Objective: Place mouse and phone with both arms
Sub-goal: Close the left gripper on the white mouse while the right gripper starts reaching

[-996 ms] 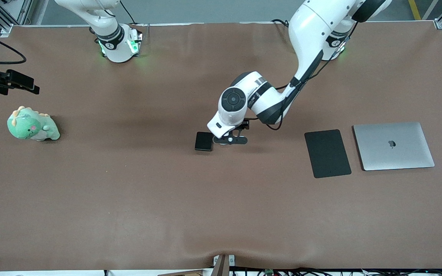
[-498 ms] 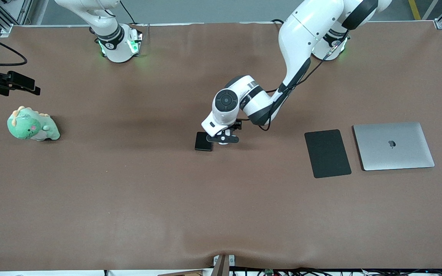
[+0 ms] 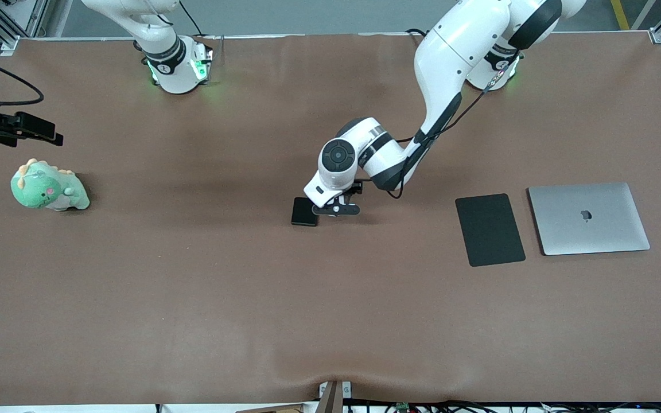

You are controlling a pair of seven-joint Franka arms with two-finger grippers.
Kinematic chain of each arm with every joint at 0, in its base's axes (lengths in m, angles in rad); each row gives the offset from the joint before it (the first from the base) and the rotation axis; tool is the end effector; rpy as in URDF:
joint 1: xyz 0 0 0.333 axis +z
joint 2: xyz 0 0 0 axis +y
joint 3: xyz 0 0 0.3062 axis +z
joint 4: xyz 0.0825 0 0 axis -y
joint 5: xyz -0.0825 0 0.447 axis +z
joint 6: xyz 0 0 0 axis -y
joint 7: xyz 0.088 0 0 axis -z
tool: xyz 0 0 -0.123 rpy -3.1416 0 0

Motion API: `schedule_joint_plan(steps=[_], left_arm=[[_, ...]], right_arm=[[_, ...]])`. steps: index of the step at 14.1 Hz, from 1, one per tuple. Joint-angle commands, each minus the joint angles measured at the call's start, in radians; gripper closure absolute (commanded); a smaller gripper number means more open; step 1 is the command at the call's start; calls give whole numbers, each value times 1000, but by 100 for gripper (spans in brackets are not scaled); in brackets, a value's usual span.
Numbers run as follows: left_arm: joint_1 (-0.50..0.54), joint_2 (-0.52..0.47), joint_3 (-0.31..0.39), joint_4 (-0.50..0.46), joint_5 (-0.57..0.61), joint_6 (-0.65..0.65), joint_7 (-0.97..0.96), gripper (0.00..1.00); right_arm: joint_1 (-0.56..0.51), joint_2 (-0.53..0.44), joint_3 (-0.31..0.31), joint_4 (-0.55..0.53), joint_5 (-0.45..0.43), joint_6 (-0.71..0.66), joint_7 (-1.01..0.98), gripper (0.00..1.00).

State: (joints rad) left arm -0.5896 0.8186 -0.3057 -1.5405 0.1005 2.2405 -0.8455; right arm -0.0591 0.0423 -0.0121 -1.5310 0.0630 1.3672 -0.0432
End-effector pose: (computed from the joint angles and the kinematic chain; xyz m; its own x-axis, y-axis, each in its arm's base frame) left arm 0.4765 -0.5577 0.1126 0.9857 -0.0355 -0.1645 -0.0297 -0.9989 0.0376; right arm 0.6026 -0.0341 0.5787 0.9794 -0.0140 -0.2014 -0.0289 -0.9970 -0.0712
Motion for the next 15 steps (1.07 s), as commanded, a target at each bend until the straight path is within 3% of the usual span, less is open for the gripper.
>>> schedule_joint_plan(steps=[1, 11, 15], left_arm=[[-12, 13, 8, 14, 30, 11, -30, 13], [-4, 28, 10, 22, 28, 34, -35, 17], [5, 20, 10, 22, 28, 34, -32, 50]], right_arm=[[-10, 16, 7, 17, 20, -3, -10, 0], [24, 99, 12, 17, 23, 15, -10, 0], [59, 131, 17, 17, 23, 13, -10, 0]])
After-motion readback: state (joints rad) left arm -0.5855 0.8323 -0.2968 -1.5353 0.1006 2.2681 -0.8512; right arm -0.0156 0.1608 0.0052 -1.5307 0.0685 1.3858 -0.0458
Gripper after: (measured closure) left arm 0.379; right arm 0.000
